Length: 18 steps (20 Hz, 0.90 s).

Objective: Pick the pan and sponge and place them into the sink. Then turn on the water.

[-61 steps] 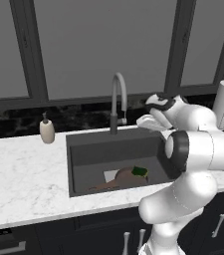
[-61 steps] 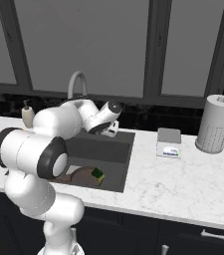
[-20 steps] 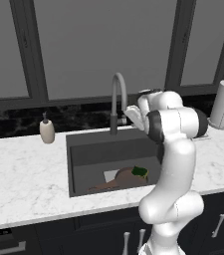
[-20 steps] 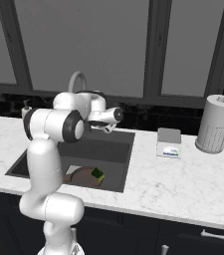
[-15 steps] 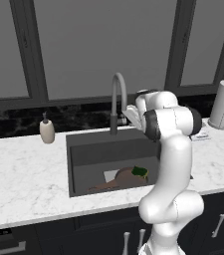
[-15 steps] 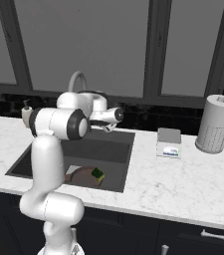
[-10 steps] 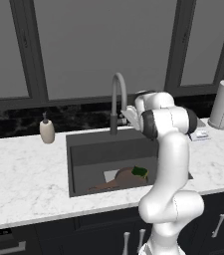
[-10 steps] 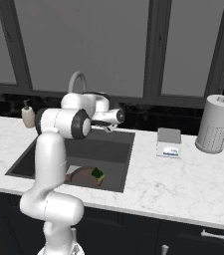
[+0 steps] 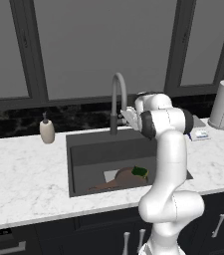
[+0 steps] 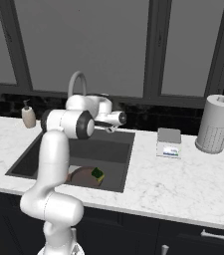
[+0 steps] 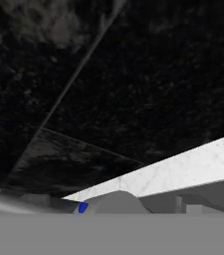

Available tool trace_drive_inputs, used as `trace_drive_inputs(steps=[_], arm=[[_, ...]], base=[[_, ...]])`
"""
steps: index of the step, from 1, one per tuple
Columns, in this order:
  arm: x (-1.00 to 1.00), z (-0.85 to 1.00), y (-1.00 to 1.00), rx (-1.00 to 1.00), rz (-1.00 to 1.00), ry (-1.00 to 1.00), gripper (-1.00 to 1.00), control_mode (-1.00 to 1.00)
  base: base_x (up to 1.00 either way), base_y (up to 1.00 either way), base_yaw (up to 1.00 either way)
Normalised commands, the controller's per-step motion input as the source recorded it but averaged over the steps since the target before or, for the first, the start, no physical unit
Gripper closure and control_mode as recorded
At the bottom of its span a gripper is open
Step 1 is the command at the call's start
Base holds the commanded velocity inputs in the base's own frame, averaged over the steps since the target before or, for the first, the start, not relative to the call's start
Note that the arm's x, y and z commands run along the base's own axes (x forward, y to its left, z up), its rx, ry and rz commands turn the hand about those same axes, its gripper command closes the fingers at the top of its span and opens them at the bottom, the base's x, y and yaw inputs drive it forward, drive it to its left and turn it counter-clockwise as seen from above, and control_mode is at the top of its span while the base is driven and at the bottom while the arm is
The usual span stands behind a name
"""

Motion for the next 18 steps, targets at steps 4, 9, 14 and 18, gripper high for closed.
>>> trace_drive_inputs(steps=[4, 9, 14, 18], arm=[[0.02, 0.00, 0.00, 0.00, 0.00, 0.00, 1.00, -1.00], [0.00, -0.04, 0.00, 0.02, 0.00, 0.00, 1.00, -1.00], [0.04, -0.13, 0.00, 0.17, -0.11, -0.02, 1.00, -1.00], [0.18, -0.10, -0.11, 0.27, -0.19, 0.01, 1.00, -1.00]], base=[[0.00, 0.00, 0.00], [0.00, 0.00, 0.00], [0.00, 0.00, 0.00], [0.00, 0.00, 0.00]])
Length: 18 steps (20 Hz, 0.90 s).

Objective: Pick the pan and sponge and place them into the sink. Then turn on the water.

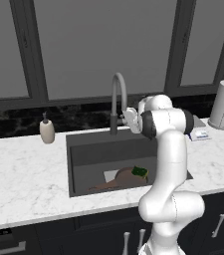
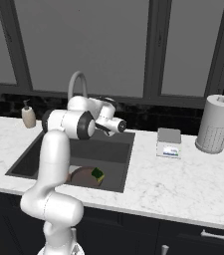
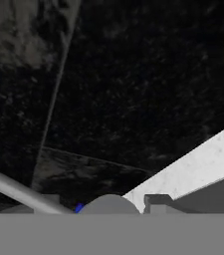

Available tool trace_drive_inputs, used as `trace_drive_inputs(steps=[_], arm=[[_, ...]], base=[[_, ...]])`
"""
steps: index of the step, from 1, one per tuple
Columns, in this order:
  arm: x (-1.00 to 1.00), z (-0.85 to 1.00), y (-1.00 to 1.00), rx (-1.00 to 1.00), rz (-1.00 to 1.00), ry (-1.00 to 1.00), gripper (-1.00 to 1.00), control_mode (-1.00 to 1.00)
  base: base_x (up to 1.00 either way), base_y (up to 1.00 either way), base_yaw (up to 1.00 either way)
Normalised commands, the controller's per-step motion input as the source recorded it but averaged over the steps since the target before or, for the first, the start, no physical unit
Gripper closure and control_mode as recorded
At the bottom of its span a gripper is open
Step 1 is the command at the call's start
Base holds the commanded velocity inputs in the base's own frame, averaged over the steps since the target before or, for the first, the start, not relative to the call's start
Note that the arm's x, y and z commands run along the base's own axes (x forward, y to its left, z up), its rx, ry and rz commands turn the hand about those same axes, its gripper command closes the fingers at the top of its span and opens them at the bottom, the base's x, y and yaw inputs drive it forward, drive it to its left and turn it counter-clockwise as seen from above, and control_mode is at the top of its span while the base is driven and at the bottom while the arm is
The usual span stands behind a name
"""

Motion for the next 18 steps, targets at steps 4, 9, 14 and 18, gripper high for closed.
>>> trace_drive_inputs(steps=[4, 9, 14, 18], arm=[[0.15, -0.09, -0.17, 0.27, -0.19, 0.09, 1.00, -1.00], [0.17, -0.04, -0.34, 0.24, -0.18, 0.20, 1.00, -1.00], [0.15, -0.04, -0.54, 0.23, -0.17, 0.29, 1.00, -1.00], [0.13, -0.17, -0.57, 0.29, -0.11, 0.24, 1.00, -1.00]], base=[[0.00, 0.00, 0.00], [0.00, 0.00, 0.00], [0.00, 0.00, 0.00], [0.00, 0.00, 0.00]])
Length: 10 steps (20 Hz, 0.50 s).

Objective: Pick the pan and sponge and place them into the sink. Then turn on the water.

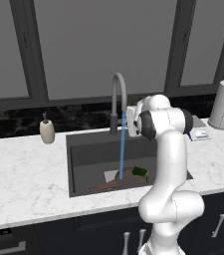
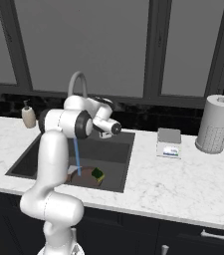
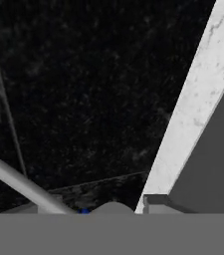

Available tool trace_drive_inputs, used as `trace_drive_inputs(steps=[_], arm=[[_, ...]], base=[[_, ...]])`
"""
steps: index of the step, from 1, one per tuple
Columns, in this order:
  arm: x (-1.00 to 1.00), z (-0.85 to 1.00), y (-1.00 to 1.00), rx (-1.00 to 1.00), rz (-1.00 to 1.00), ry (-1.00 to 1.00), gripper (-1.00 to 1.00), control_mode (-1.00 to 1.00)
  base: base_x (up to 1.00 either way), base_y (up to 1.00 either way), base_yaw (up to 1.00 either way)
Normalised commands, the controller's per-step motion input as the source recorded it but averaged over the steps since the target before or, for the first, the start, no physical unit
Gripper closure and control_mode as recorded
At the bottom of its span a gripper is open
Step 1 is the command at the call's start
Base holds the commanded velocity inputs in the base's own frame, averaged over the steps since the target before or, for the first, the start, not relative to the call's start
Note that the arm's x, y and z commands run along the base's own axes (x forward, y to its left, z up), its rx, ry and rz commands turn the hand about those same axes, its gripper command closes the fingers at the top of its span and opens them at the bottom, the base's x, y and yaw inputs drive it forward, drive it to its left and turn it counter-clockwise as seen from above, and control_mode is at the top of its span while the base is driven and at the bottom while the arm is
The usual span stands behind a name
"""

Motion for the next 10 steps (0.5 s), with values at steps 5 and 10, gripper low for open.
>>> trace_drive_inputs(steps=[5, 10], arm=[[0.02, -0.15, -0.29, 0.11, -0.03, 0.10, 1.00, -1.00], [0.00, 0.00, 0.00, 0.00, 0.00, 0.00, 1.00, -1.00]], base=[[0.00, 0.00, 0.00], [0.00, 0.00, 0.00]])
